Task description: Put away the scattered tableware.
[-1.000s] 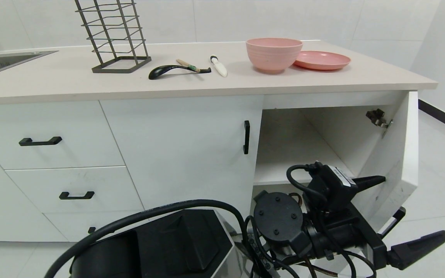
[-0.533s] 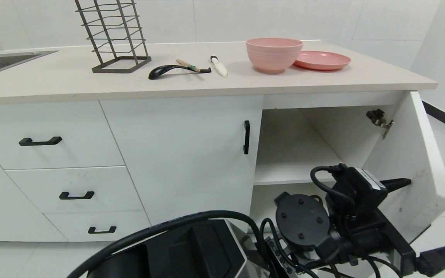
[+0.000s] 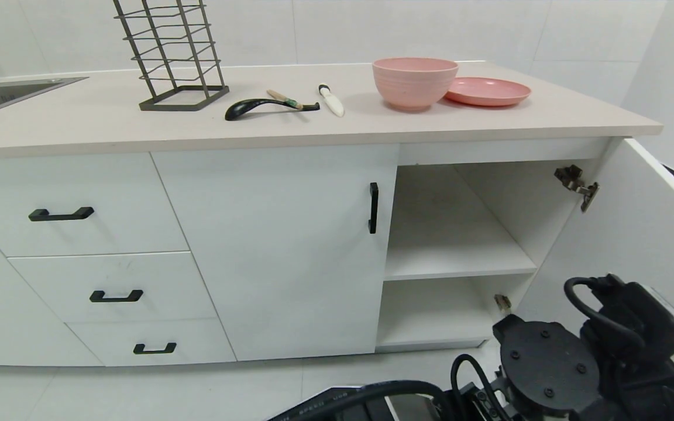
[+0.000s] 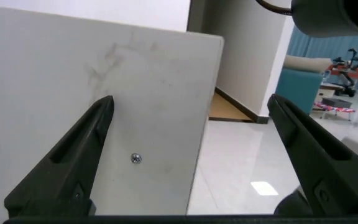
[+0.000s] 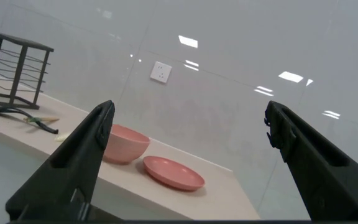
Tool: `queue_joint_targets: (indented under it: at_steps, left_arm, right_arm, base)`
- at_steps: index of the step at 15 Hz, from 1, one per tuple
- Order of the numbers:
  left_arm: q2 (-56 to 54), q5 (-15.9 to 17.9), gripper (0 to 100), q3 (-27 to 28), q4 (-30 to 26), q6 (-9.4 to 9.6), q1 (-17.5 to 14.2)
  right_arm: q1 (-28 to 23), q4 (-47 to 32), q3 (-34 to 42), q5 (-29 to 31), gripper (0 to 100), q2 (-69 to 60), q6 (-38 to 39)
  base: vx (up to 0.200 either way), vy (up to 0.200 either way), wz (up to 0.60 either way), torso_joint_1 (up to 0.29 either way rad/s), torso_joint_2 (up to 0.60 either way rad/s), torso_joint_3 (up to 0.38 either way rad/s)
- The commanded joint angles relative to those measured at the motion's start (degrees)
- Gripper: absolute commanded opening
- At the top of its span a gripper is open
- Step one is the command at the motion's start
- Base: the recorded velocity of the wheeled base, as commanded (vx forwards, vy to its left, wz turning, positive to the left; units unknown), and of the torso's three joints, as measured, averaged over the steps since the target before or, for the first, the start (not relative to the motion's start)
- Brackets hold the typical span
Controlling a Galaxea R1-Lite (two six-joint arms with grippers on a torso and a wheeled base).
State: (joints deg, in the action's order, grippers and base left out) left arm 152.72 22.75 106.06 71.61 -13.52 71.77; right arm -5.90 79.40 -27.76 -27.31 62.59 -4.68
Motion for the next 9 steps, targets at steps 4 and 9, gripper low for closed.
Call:
queue_joint_targets:
  at_steps: [4,9]
  left_arm:
    - [6.45,0.02,100,8.53,-5.87,-0.02,4.52]
    - [2.14,-0.07,100,8.53,-3.67,-0.19,3.82]
  right_arm:
    - [-0.78,-1.70,-4.32,-0.11,100,-4.84,-0.15]
    - [-0.78,-4.16,-4.85,-0.20,100,-8.36,-0.42]
  base:
    - [0.000,0.000,0.00,0.000,0.00,0.000]
    - [0.000,0.000,0.00,0.000,0.00,0.000]
